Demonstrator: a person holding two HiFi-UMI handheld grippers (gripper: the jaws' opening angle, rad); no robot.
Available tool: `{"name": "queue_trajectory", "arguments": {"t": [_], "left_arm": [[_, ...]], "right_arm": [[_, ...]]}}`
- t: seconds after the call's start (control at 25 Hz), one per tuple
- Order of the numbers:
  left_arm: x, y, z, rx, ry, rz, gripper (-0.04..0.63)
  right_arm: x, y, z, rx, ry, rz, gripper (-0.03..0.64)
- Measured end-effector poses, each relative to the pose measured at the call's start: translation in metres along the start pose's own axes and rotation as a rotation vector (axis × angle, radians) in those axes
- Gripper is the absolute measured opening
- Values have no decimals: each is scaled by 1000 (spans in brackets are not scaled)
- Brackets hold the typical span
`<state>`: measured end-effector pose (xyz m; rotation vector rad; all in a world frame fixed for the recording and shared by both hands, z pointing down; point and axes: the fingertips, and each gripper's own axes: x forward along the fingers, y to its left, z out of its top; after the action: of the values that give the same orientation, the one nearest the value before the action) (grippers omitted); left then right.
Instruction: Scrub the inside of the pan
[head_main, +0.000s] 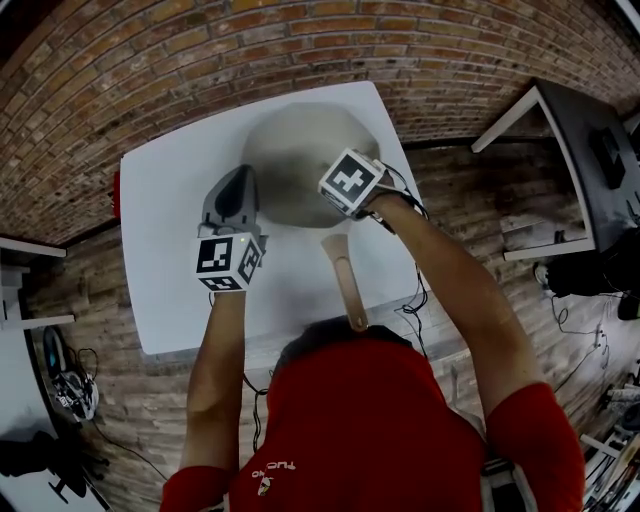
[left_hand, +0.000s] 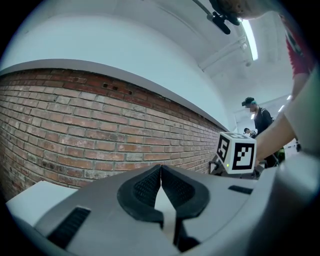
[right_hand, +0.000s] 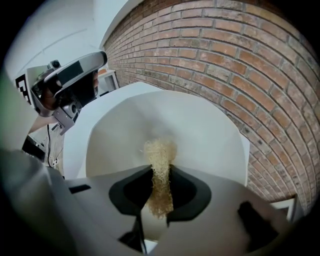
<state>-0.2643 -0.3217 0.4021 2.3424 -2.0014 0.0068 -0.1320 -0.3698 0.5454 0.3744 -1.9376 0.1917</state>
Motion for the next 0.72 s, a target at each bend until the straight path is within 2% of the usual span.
{"name": "queue_trajectory", "arguments": {"t": [0.08, 0.16, 0.48, 0.72], "left_arm": [[-1, -3, 4, 2, -1, 3, 15], [-3, -6, 11, 5, 0, 10, 15], [-10, -29, 66, 2, -69, -10, 15], [-17, -62, 108, 10, -134, -75, 15]], "right_arm": [[-8, -1, 1, 5, -47, -8, 87], [-21, -2, 7, 37, -136, -11, 87], [-127, 5, 61, 127, -715, 13, 87], [-206, 25, 80, 126, -1033, 38, 87]]}}
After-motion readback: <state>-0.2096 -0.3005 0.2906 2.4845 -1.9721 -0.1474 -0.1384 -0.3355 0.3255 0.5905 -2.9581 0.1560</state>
